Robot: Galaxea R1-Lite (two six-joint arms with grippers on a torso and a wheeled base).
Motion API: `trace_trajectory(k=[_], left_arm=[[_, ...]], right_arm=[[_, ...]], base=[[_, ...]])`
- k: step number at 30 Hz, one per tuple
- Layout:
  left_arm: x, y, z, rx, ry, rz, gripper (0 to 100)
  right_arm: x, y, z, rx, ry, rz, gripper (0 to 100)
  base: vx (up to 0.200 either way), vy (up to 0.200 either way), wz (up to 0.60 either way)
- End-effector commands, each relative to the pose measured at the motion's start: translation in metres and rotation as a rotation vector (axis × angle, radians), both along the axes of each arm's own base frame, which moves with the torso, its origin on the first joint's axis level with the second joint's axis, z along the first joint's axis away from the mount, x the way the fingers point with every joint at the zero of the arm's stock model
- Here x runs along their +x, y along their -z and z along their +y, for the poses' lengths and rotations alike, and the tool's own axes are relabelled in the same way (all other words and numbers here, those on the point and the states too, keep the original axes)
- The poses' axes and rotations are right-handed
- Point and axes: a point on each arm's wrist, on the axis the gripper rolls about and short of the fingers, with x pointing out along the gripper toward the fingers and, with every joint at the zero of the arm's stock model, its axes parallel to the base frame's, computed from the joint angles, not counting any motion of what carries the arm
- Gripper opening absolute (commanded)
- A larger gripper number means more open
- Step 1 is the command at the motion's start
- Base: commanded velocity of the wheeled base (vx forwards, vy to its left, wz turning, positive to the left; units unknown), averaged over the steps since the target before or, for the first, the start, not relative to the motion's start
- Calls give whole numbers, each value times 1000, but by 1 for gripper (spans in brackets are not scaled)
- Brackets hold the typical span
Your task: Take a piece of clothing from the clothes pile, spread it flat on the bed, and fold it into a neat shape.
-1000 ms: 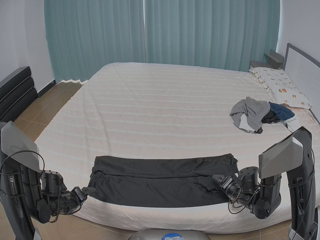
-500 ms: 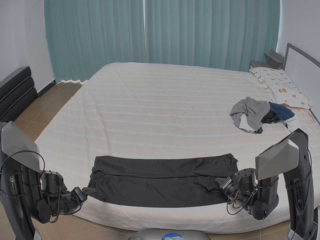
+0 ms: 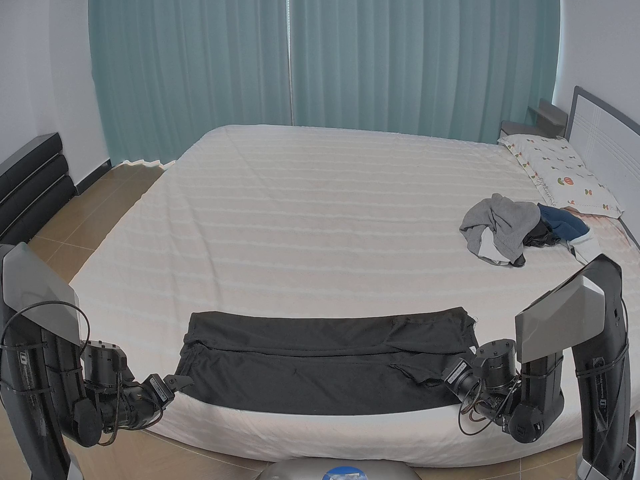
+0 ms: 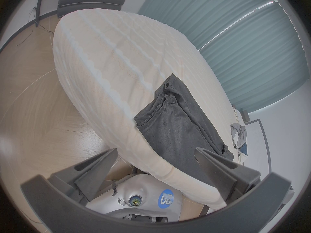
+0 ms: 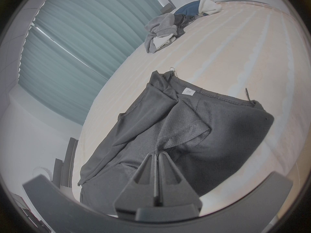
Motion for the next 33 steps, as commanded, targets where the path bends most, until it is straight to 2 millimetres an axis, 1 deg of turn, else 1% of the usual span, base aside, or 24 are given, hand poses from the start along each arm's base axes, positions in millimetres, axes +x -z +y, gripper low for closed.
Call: trace_trajectory(k=[1,6,19,20,26,29,31,33], left_arm=[[-4,1,0,0,0,17,100],[-4,1,0,0,0,19,100],[-4,1,0,0,0,19,100],[-4,1,0,0,0,19,100],[-4,1,0,0,0,19,100],[-4,1,0,0,0,19,100],[-4,1,0,0,0,19,100],[-4,1,0,0,0,19,100]], right_arm=[[-7,-13,-2,19,-15,-16,0],[-17,-15,-1,15,-48,10,0],[-27,-16,-2,16,-88,44,0],[-29,-16,-3,18,-97,55,100],[-34,-17,-5,-10,-121,65,100],[-33,-24,-7,-17,-127,38,100],[-30,-34,-11,-20,-120,0,100],[-27,-39,-16,-25,-112,-23,100]], base=[[0,0,0],[0,0,0],[0,0,0],[0,0,0],[0,0,0],[0,0,0],[0,0,0],[0,0,0]])
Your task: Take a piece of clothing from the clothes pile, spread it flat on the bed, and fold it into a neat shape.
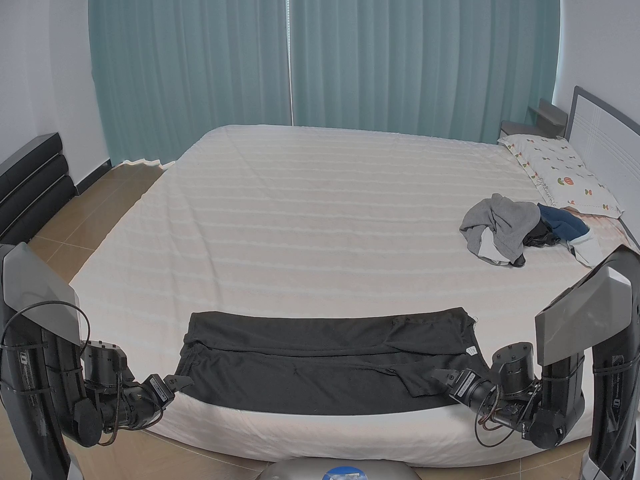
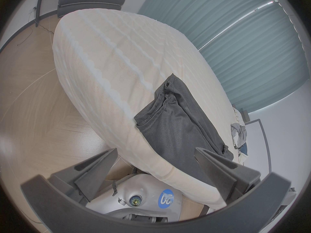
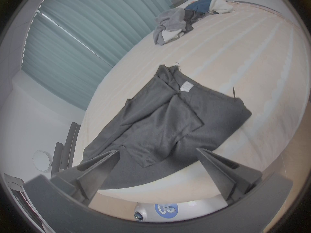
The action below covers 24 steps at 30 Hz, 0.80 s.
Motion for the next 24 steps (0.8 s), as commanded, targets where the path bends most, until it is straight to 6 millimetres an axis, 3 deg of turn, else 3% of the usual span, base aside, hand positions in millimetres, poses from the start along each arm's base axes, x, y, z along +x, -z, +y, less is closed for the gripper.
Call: trace_trajectory(k=[1,10,18,24], left_arm=[[-4,1,0,0,-1,17,100],[-4,1,0,0,-1,17,100],[-4,1,0,0,-1,17,100],[-4,1,0,0,3,16,100]], right_arm=[[8,-18,-10,17,29,-82,100],[25,-5,-32,72,12,-40,100],[31,16,-58,32,-176,-2,100],[39,23,-63,30,-177,-11,100]], base=[[0,0,0],[0,0,0],[0,0,0],[0,0,0]])
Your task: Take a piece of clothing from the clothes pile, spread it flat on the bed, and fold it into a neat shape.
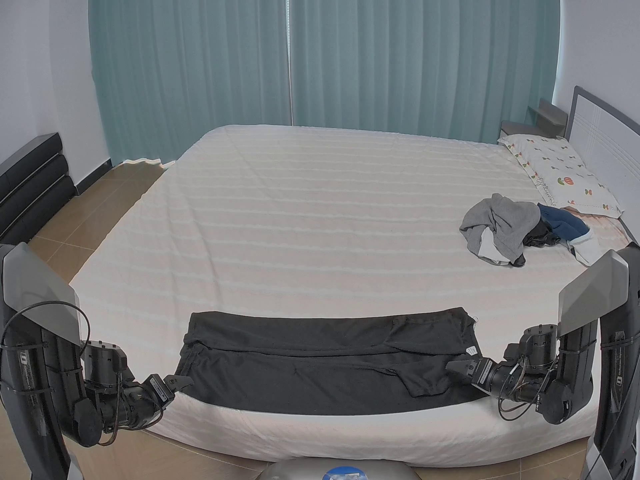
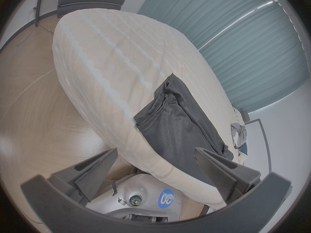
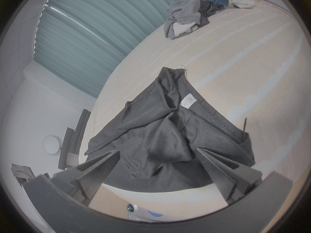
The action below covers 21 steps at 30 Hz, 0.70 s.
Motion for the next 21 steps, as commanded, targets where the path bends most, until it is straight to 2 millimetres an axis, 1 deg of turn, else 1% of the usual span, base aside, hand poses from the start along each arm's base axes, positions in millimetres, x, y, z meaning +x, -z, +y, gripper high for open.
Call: trace_trajectory(k=[1,11,12,21], left_arm=[[-4,1,0,0,1,16,100],[-4,1,-1,1,3,19,100],[-4,1,-1,1,3,19,100],[-4,1,-1,1,3,19,100]], right_arm=[[5,10,-5,2,16,7,100],[5,12,-5,17,-12,11,100],[6,12,-6,16,-11,9,0],[4,9,-12,15,17,11,0]], base=[[0,0,0],[0,0,0],[0,0,0],[0,0,0]])
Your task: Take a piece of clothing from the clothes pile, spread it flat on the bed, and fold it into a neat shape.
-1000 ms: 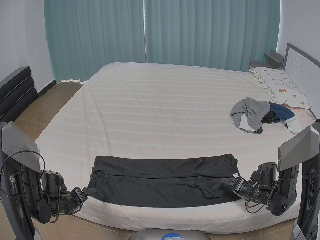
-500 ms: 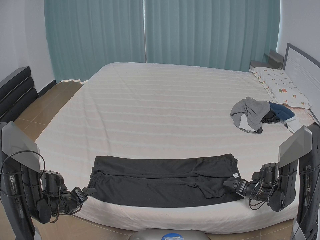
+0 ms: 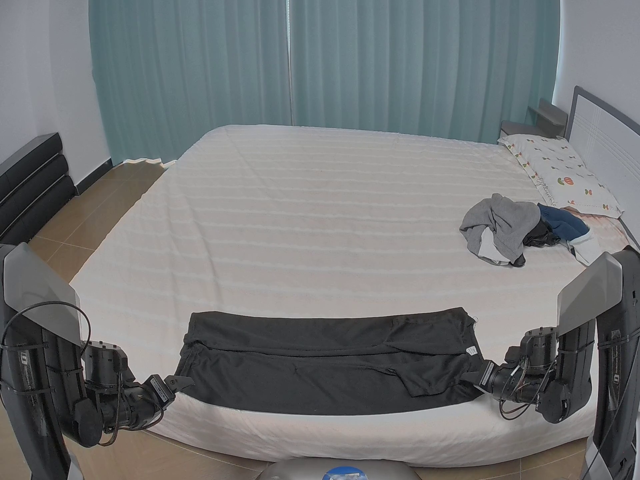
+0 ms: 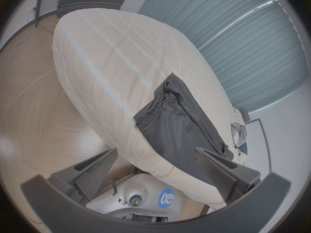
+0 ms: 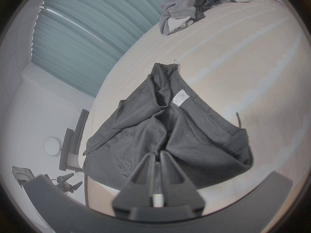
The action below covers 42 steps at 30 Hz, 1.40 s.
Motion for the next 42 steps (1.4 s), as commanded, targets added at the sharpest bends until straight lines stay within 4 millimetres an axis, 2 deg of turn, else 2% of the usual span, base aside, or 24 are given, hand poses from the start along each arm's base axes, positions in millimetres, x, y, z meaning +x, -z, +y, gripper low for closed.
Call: trace_trajectory(k=[1,13,20,35,36,42], left_arm=[[-4,1,0,0,0,17,100],[-4,1,0,0,0,17,100],[-4,1,0,0,0,17,100],[-4,1,0,-1,-1,18,100],[-4,1,0,-1,-1,18,100],[-4,0,0,-3,-4,17,100]], right_arm=[[0,-3,-3,4,11,-15,0],[-12,-11,-6,8,18,5,0],[-14,-11,-15,9,41,17,0],[-23,-5,-21,-18,2,49,0],[-23,-5,-21,-18,2,49,100],[-21,-14,-32,74,-30,21,100]], base=[[0,0,0],[0,0,0],[0,0,0],[0,0,0],[0,0,0],[0,0,0]])
